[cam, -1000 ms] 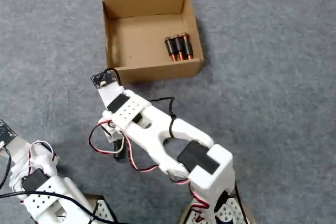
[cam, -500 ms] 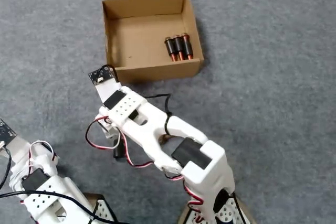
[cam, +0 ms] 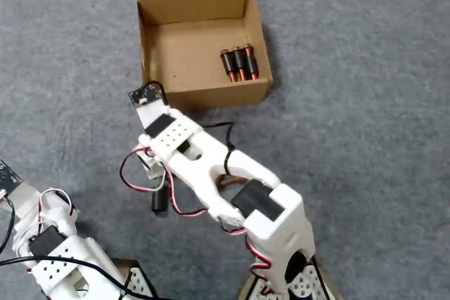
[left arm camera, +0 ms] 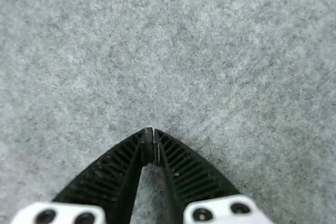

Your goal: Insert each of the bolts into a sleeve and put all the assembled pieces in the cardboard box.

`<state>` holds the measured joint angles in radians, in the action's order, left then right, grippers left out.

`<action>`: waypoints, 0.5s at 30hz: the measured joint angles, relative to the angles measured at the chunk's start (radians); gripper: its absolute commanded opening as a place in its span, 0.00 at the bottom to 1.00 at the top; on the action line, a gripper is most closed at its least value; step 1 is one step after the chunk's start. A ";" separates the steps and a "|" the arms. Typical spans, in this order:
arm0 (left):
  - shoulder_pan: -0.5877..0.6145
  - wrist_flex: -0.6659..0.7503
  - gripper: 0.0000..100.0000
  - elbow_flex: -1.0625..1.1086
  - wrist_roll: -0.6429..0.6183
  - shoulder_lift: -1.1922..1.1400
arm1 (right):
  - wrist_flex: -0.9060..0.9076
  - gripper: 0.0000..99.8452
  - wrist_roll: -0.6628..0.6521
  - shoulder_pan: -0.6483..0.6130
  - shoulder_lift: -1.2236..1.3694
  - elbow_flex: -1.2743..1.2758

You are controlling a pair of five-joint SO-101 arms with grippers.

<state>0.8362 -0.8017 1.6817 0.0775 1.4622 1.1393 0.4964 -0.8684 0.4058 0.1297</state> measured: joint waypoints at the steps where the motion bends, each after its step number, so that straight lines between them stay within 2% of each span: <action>1: 0.000 0.000 0.02 0.000 0.000 0.000 | 0.015 0.00 0.000 0.002 -0.014 -0.014; 6: 0.000 0.000 0.02 0.000 0.000 0.000 | 0.086 0.00 -0.005 0.068 -0.172 -0.091; 15: 0.000 0.000 0.02 0.000 0.000 0.000 | 0.224 0.00 -0.152 0.089 -0.434 -0.155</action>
<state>0.8362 -0.8017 1.6817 0.0775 1.4622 1.3633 0.3445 -0.7795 -0.0284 -0.0253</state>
